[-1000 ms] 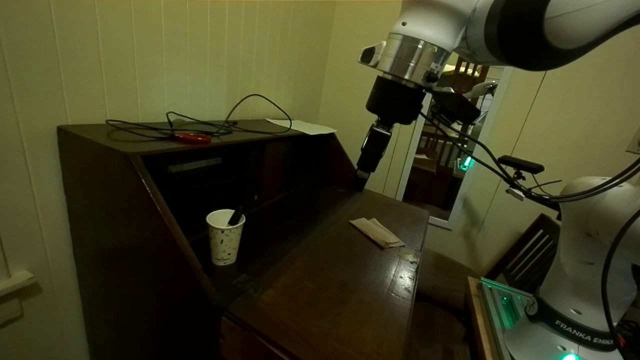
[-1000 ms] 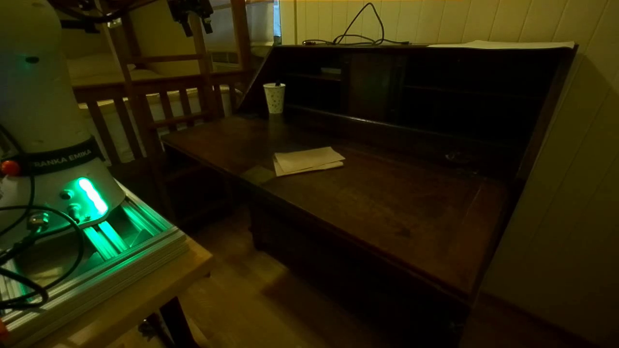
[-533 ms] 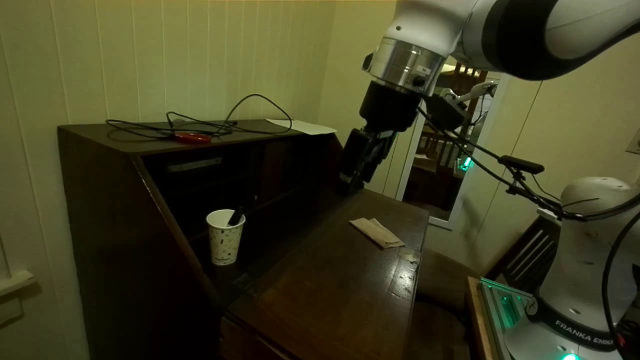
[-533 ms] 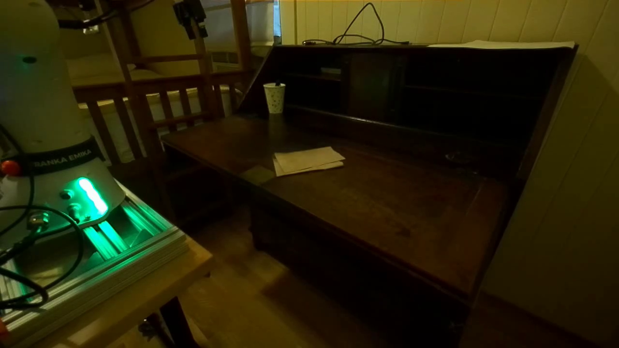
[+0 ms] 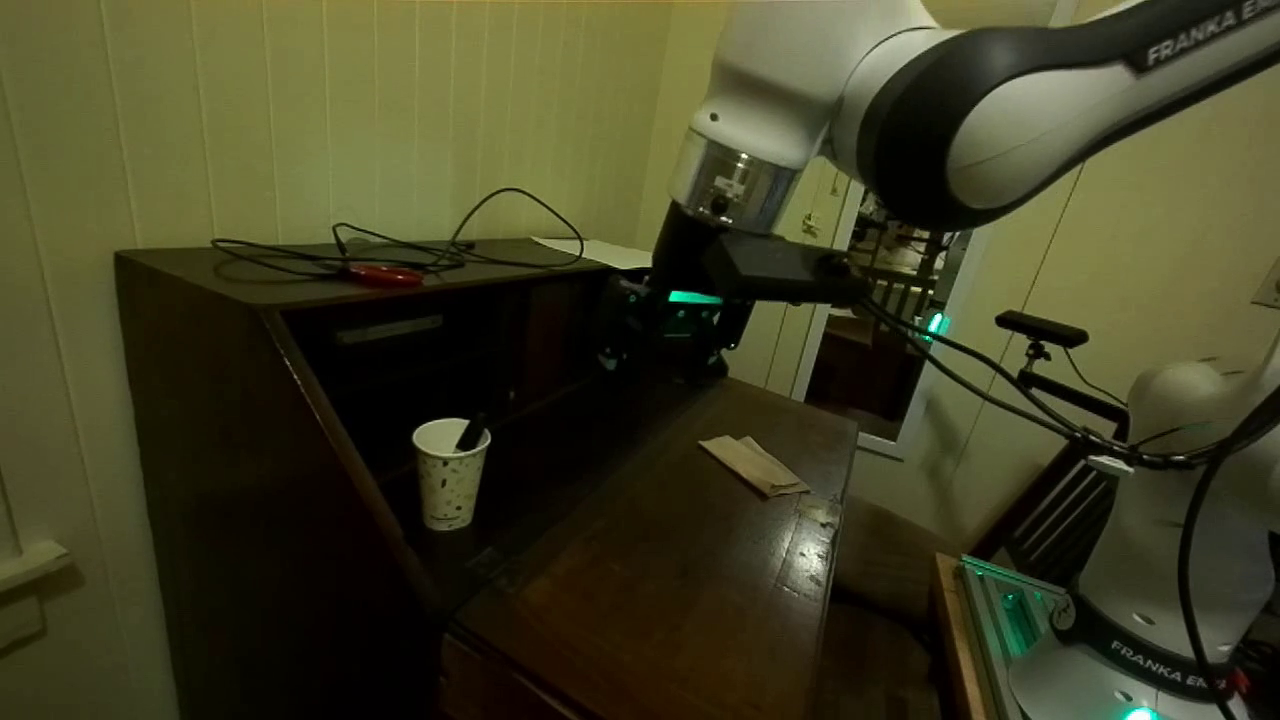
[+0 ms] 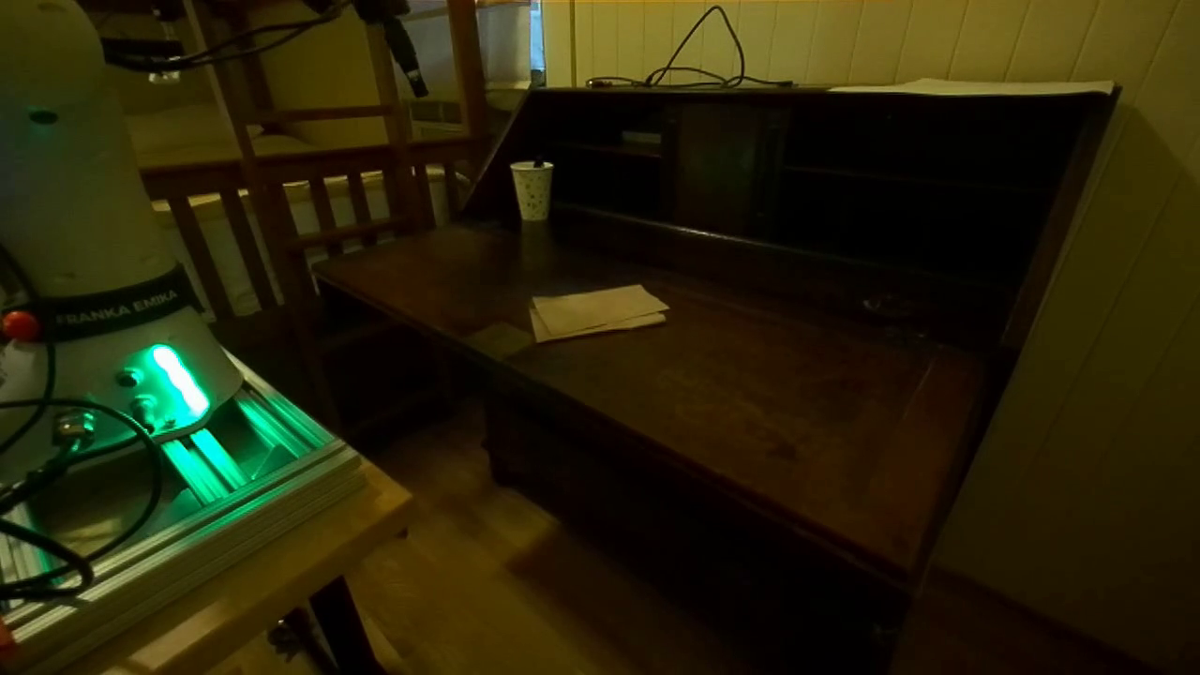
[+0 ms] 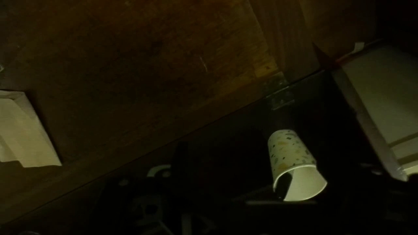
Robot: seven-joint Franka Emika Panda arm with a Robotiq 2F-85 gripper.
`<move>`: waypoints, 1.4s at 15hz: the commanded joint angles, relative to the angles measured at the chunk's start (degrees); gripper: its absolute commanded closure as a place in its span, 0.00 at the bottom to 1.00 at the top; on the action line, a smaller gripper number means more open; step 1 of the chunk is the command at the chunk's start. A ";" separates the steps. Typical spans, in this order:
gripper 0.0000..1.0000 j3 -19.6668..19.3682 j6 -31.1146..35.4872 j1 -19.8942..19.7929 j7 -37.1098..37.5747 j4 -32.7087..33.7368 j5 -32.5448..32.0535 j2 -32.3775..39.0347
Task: Put the coffee cup on top of the cabinet.
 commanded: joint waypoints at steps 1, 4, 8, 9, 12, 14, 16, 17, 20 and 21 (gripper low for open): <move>0.00 -2.42 -0.28 -1.35 12.35 5.69 -7.03 7.81; 0.00 -5.38 -1.38 0.05 22.69 10.50 -10.19 14.14; 0.00 -9.32 -1.48 3.12 24.22 10.44 -8.19 14.77; 0.00 -9.70 -1.74 3.50 25.17 11.49 -8.11 15.97; 0.00 -9.93 -2.17 3.92 26.27 12.62 -8.05 16.91; 0.00 -10.23 -1.84 4.90 31.51 13.70 -11.44 18.43; 0.00 -11.30 0.38 6.65 37.05 15.72 -14.21 21.74; 0.00 -11.87 1.52 7.48 39.40 16.51 -15.27 23.04; 0.00 -13.88 4.01 10.65 46.18 20.49 -19.30 28.40; 0.00 -14.76 4.23 11.73 47.98 21.90 -20.25 30.17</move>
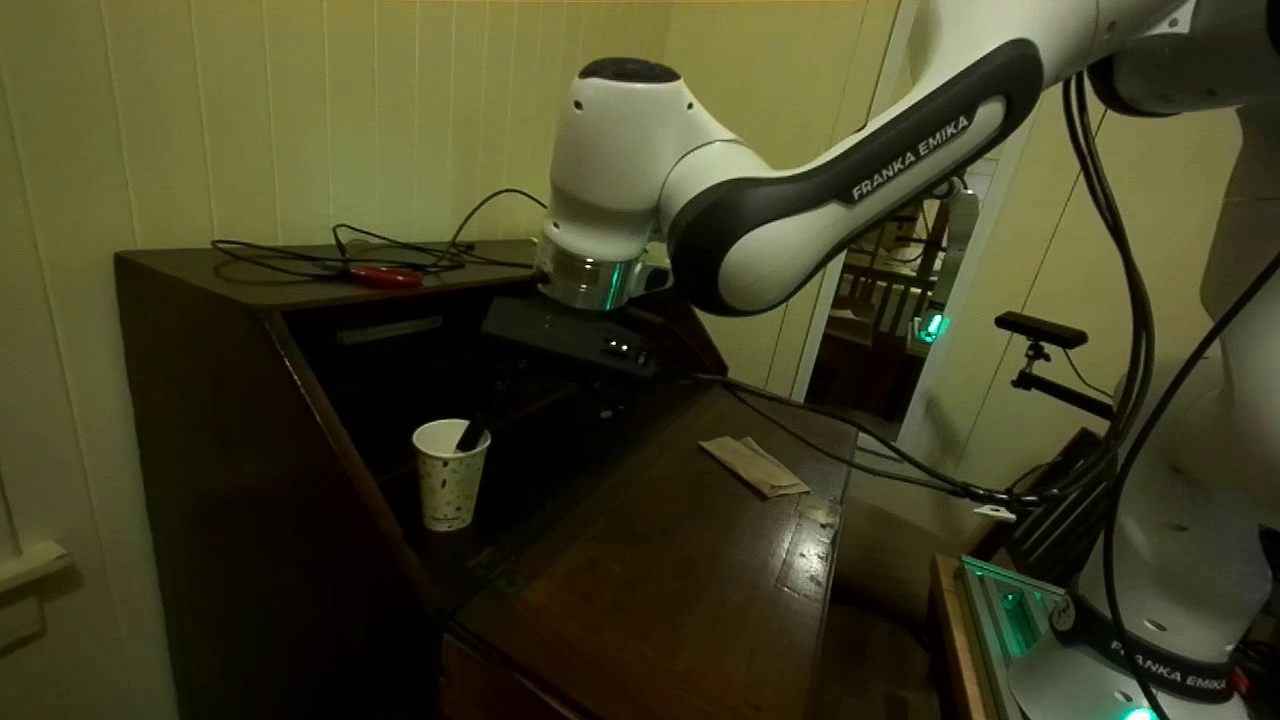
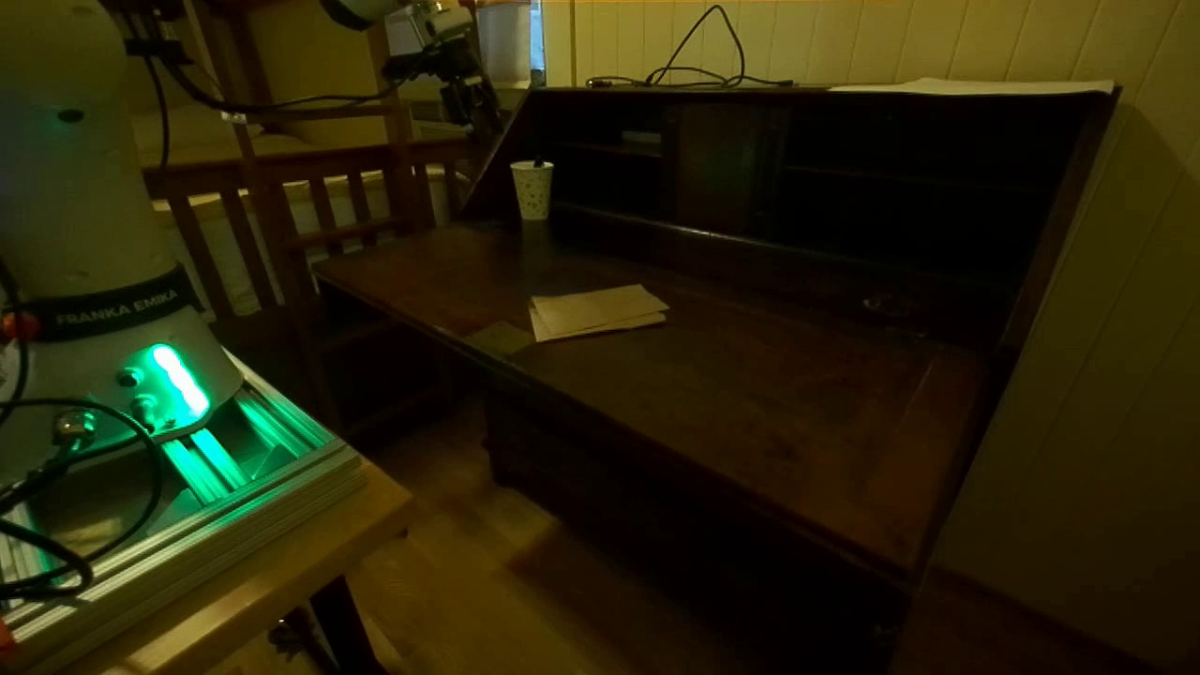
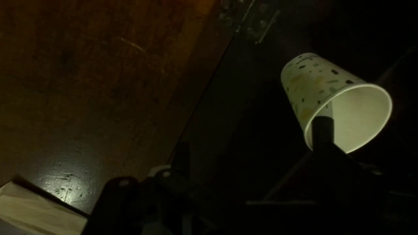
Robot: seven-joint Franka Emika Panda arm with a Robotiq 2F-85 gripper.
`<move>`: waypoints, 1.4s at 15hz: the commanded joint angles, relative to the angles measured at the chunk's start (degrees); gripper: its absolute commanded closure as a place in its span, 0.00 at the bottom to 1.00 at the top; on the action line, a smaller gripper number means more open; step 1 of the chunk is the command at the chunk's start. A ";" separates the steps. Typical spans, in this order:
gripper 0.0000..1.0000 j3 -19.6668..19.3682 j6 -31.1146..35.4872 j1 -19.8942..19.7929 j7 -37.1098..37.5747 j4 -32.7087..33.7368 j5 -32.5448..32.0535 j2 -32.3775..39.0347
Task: Put the coffee cup on top of the cabinet.
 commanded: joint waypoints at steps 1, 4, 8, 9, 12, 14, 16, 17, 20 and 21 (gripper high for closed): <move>0.00 -3.58 1.11 4.29 7.15 7.69 -4.51 8.40; 0.00 -5.21 0.48 5.45 4.75 13.21 -1.34 13.15; 0.00 -5.82 0.30 4.78 -2.50 19.18 3.96 17.73; 0.00 -6.02 -0.09 4.88 -3.76 20.79 5.43 18.94; 0.00 -6.77 -0.77 5.74 -6.31 22.98 8.53 20.62; 0.00 -6.97 -0.34 6.05 -7.03 22.86 9.95 20.94; 0.00 -7.73 0.22 6.63 -6.49 22.10 10.13 20.86; 0.24 -8.01 0.52 6.66 -5.92 21.40 10.34 20.38; 0.40 -9.21 1.07 6.92 -4.73 19.92 10.28 19.93; 0.47 -9.40 0.99 6.87 -4.63 19.73 10.51 19.89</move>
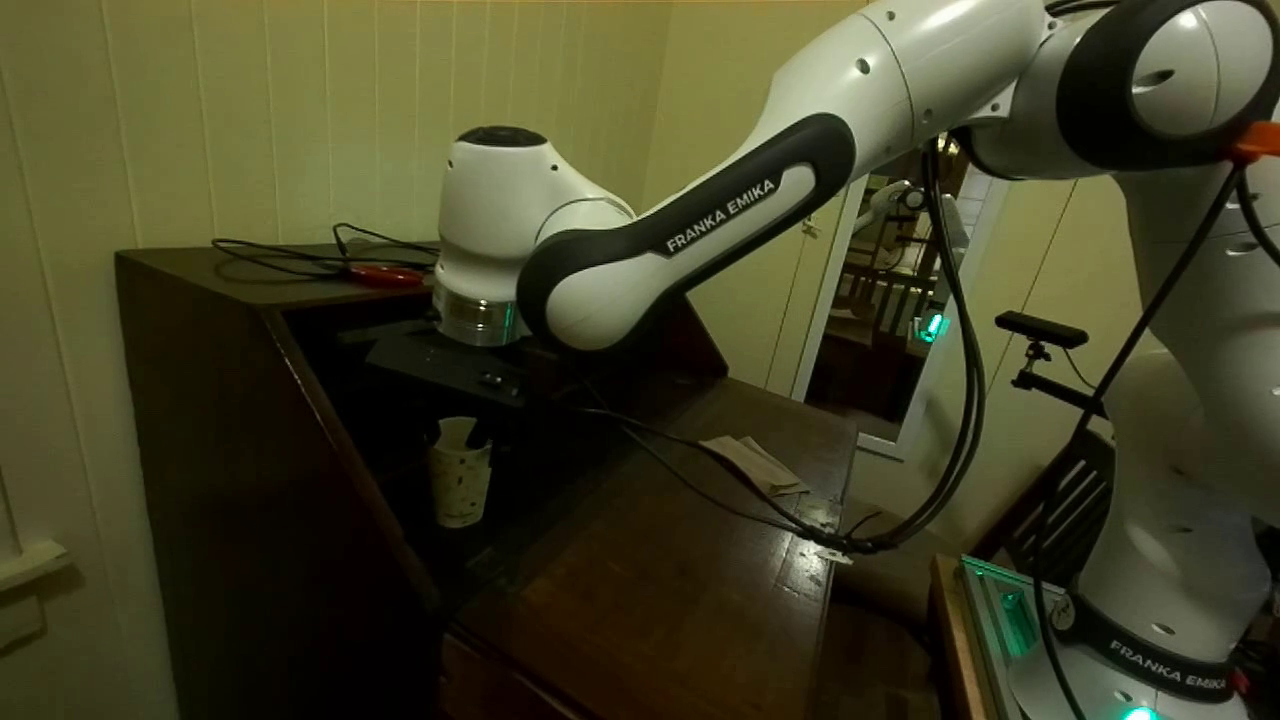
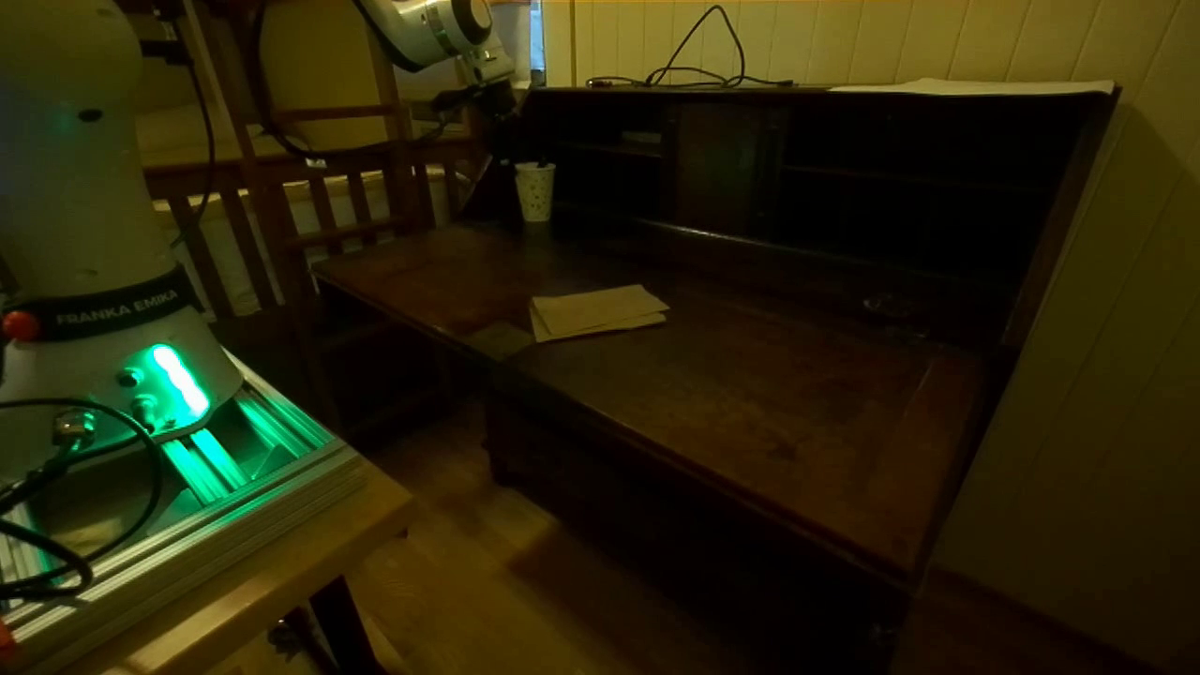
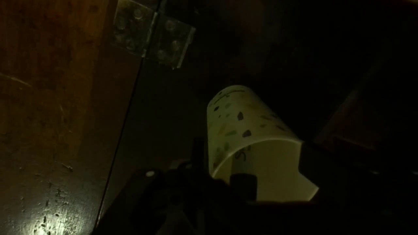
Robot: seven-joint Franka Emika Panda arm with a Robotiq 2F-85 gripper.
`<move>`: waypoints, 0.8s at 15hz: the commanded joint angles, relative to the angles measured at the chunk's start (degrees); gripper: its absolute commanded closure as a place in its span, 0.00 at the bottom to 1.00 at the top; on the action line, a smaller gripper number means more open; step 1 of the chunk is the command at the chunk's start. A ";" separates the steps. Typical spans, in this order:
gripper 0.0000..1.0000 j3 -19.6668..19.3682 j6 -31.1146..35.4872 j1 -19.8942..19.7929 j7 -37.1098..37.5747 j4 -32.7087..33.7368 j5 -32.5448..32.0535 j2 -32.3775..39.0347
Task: Put the coffee cup on top of the cabinet.
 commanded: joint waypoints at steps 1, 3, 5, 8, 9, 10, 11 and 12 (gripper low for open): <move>0.55 -1.84 0.50 0.82 0.65 -1.56 2.14 -0.19; 0.54 -2.05 0.49 0.82 0.48 -1.57 2.49 -0.51; 0.29 -2.00 0.89 0.88 0.08 -1.56 2.60 -1.21; 0.13 -2.08 1.39 1.24 0.16 -2.32 2.11 -3.21; 0.07 -2.22 1.08 1.39 0.48 -2.82 1.92 -4.27; 0.00 -2.15 1.02 1.31 0.40 -3.22 2.03 -5.02; 0.00 -2.38 0.73 1.41 0.74 -3.52 1.69 -5.49; 0.00 -2.27 0.26 1.25 0.63 -3.76 1.93 -5.78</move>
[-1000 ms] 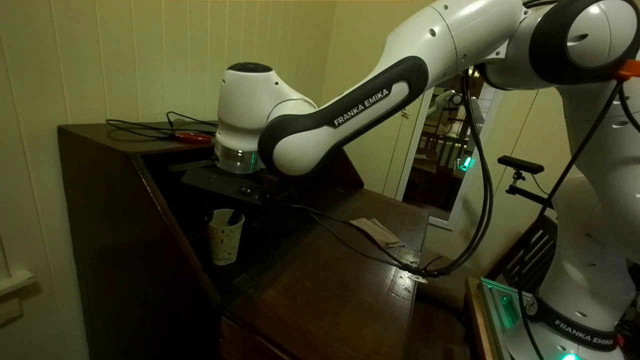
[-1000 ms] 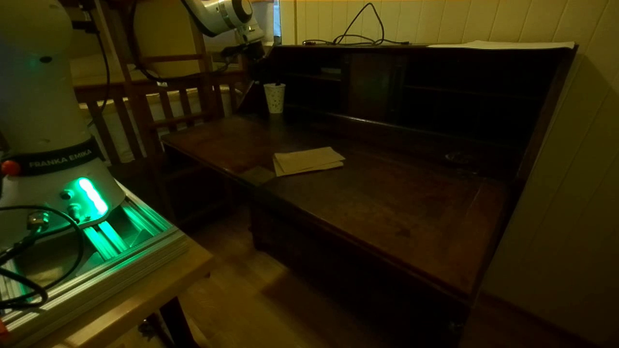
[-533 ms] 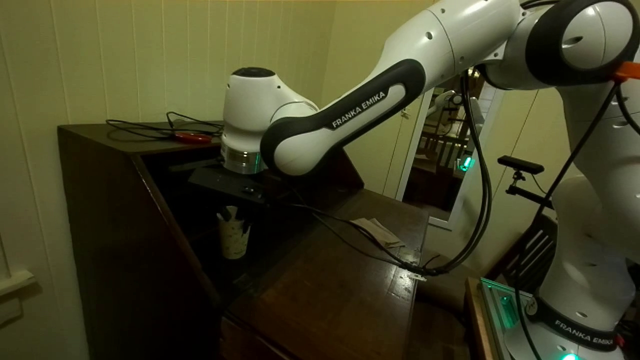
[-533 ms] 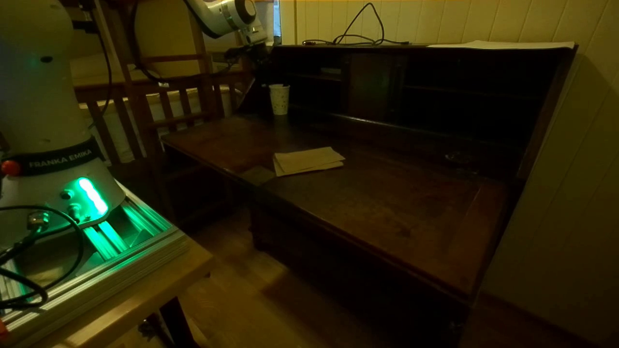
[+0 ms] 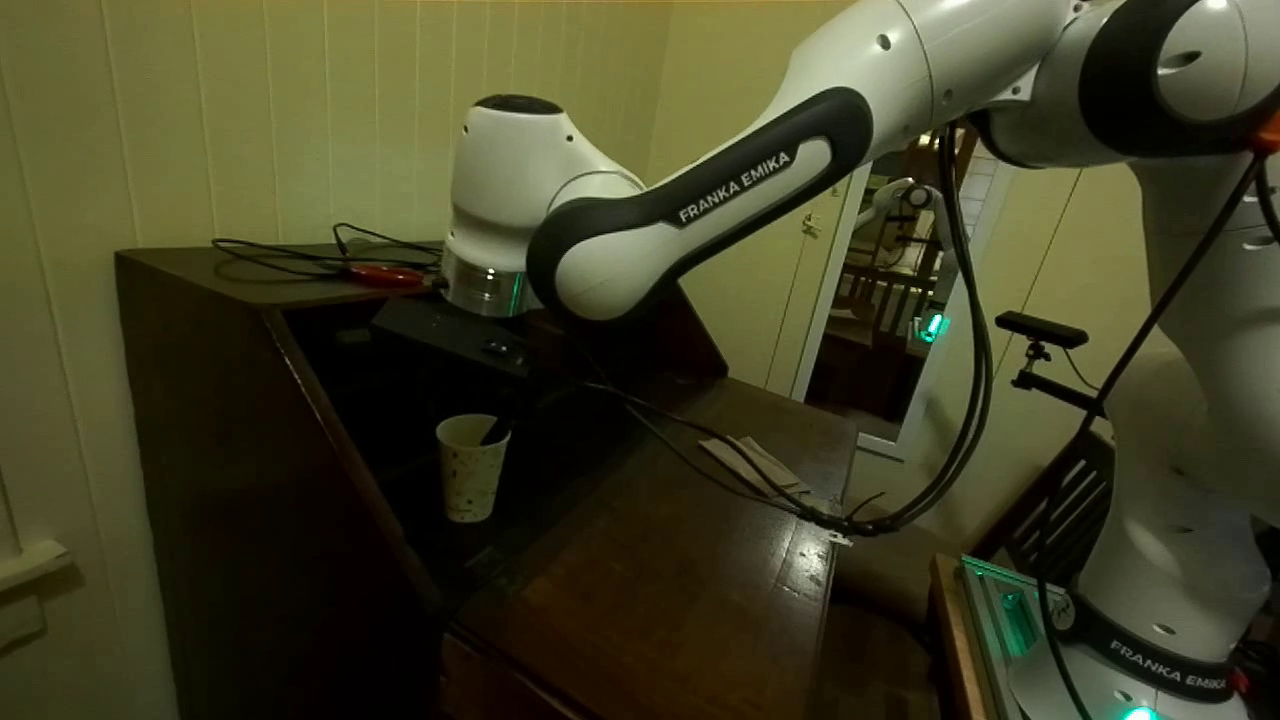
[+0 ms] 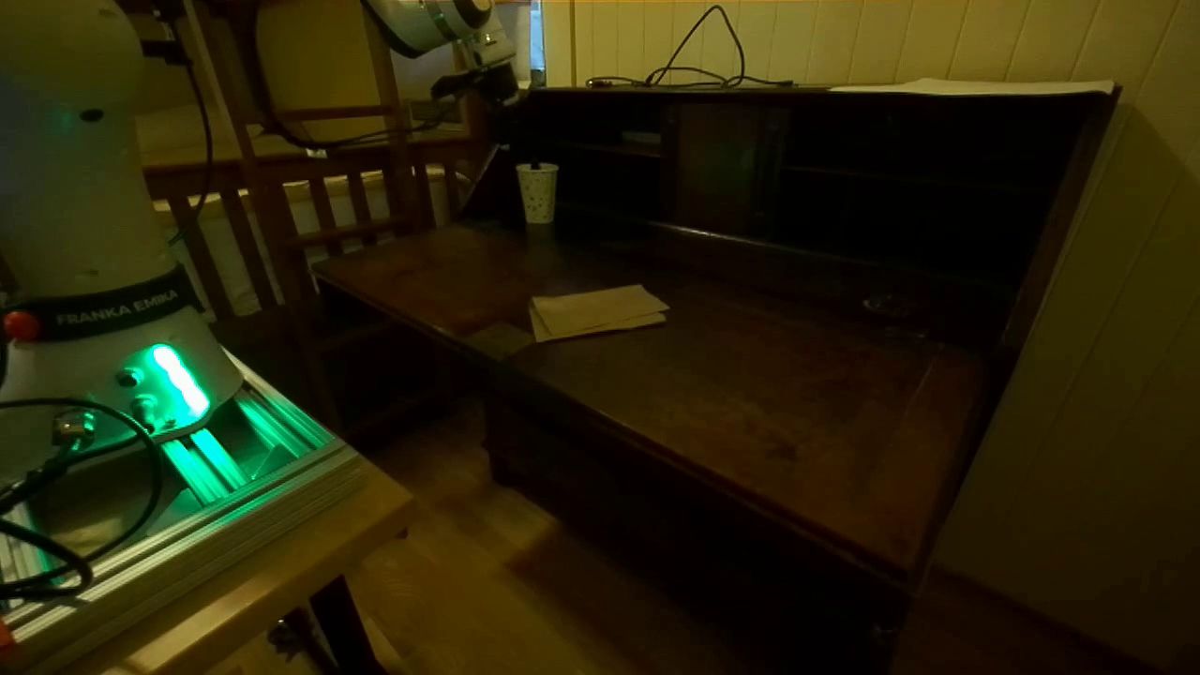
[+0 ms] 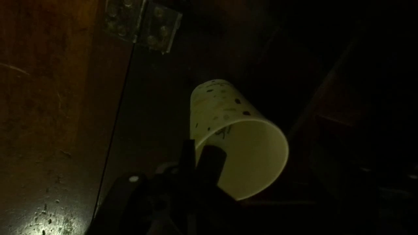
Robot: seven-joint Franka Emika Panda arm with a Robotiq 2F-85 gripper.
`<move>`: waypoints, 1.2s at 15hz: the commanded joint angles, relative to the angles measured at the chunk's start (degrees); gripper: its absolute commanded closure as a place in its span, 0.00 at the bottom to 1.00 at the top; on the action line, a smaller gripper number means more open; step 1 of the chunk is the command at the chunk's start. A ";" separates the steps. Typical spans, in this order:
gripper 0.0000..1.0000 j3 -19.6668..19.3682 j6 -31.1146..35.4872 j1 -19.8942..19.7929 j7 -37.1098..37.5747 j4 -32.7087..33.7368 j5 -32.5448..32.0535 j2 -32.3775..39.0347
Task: Put the coffee cup on top of the cabinet.
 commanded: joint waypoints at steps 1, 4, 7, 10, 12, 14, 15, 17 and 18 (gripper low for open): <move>0.00 -0.95 -0.82 0.65 0.52 -3.06 1.06 -3.04; 0.00 -0.94 -2.76 0.51 0.78 -4.38 1.32 -3.96; 0.00 -0.96 -4.45 0.47 1.51 -5.66 1.03 -4.20; 0.00 -1.29 -2.66 0.65 3.08 -5.55 0.12 -2.60; 0.05 -1.07 -2.53 0.73 2.92 -4.46 0.29 -1.26; 0.25 -1.08 -2.81 1.29 3.12 -3.58 0.00 -0.37; 0.32 -1.16 -3.04 1.58 3.45 -3.42 -0.04 -0.16; 0.47 -1.20 -3.21 1.89 3.77 -3.35 0.08 0.05; 0.56 -1.26 -3.24 2.02 4.05 -3.33 0.08 0.11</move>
